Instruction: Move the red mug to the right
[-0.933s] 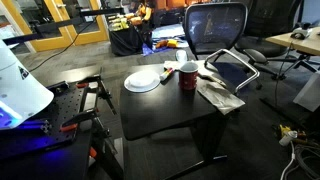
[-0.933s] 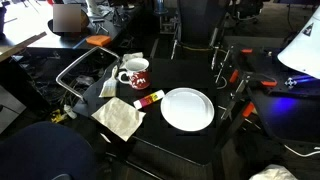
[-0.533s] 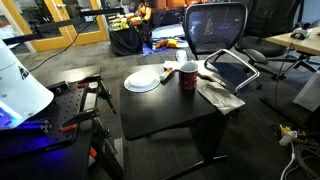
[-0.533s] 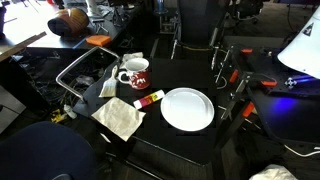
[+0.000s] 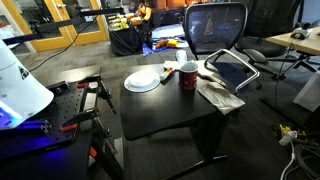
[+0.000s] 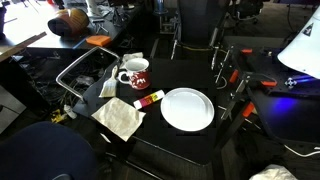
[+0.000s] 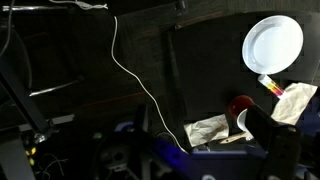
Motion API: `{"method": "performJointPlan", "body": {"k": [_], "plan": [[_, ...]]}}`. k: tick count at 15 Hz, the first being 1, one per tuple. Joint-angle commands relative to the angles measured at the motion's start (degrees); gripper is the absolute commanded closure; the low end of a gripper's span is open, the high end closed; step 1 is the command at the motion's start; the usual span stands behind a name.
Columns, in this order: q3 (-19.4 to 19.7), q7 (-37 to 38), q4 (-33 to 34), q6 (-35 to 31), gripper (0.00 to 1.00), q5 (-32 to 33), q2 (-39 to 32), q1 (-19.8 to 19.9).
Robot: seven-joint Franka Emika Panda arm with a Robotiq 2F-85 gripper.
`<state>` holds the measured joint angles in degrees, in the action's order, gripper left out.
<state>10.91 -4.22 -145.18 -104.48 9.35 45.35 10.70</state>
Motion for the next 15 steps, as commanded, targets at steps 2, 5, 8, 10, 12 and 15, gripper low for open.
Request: {"method": "performJointPlan", "body": {"k": [2,5,8,10,12,15], "plan": [[-4.11,4.20,4.04,-2.91,0.00,-4.20,-8.56,-3.91],[-5.92,6.89,5.29,-6.43,0.00,-7.95,-13.70,-5.77],[-7.32,9.91,5.32,-11.99,0.00,-11.60,-18.68,-6.71],[-8.55,11.86,4.77,-17.10,0.00,-12.82,-22.32,-7.10],[-9.57,13.68,4.64,-21.94,0.00,-13.79,-26.00,-7.49],[-11.29,16.98,4.95,-27.01,0.00,-14.29,-31.40,-8.13]]}}
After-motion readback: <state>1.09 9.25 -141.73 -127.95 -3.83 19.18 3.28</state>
